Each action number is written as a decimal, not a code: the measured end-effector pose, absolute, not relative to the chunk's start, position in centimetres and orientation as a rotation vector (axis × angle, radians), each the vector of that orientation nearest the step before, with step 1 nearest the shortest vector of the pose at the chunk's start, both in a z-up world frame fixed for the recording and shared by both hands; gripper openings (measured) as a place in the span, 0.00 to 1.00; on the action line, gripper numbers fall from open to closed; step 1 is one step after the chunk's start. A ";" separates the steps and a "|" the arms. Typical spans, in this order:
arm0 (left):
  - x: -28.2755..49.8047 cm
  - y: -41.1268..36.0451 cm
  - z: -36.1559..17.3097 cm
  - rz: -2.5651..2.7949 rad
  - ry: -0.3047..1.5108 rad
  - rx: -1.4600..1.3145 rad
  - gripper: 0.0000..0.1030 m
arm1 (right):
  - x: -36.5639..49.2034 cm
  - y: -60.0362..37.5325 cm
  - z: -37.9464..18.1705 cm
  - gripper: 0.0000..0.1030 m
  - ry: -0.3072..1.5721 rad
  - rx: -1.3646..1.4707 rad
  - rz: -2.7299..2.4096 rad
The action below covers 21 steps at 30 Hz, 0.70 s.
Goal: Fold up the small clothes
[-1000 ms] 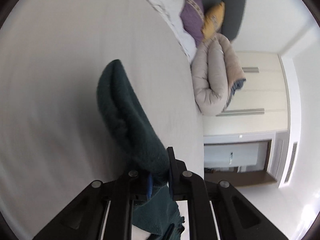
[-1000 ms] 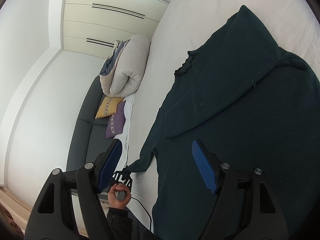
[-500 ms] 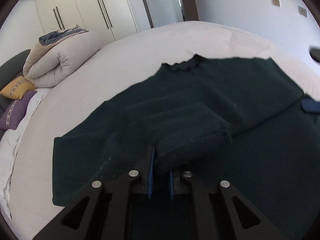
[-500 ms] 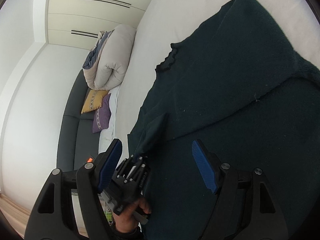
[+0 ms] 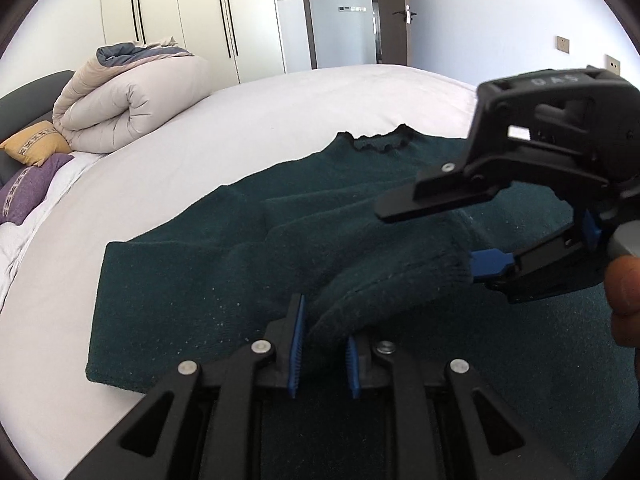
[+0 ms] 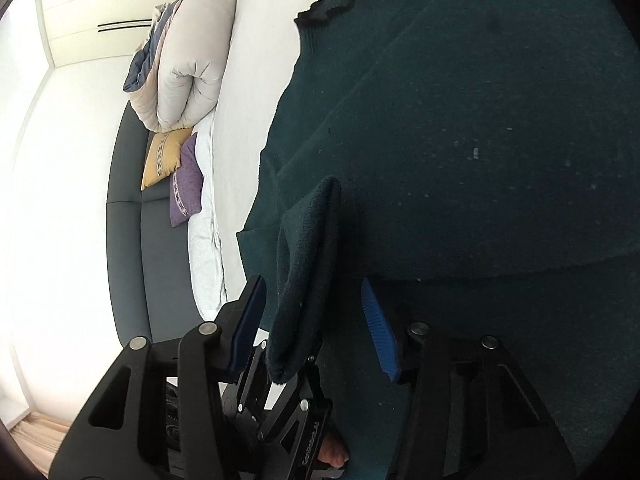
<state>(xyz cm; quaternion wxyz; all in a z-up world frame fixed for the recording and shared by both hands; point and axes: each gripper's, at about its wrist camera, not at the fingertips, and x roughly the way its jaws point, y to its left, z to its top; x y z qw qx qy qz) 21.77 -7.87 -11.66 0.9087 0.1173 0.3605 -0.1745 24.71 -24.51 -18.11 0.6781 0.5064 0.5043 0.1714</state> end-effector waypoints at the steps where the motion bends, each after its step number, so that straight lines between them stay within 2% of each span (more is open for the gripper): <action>1: 21.7 -7.7 -11.6 -0.362 0.746 0.234 0.20 | 25.1 -23.9 -17.9 0.29 1.134 1.098 0.386; 3: 21.7 -7.4 -11.6 -0.355 0.754 0.221 0.30 | 25.7 -22.8 -16.8 0.08 1.125 0.989 0.400; 5: 21.4 -6.8 -11.2 -0.357 0.754 0.180 0.60 | 26.0 -21.8 -15.1 0.07 1.102 0.845 0.393; 7: 20.6 -6.1 -10.4 -0.363 0.737 0.111 0.76 | 26.1 -21.6 -13.2 0.07 1.065 0.741 0.366; 8: 20.1 -5.7 -10.0 -0.373 0.728 0.073 0.79 | 26.2 -22.0 -12.1 0.06 1.035 0.696 0.349; 14: 18.5 -4.8 -11.0 -0.380 0.783 -0.026 0.78 | 26.8 -27.1 -9.2 0.06 0.989 0.561 0.188; 17: 17.9 -4.8 -12.3 -0.381 0.843 -0.055 0.70 | 27.1 -30.2 -9.3 0.06 0.998 0.529 0.079; 21: 17.5 -5.1 -12.7 -0.387 0.842 -0.015 0.70 | 26.2 -34.6 -11.0 0.06 1.010 0.535 0.002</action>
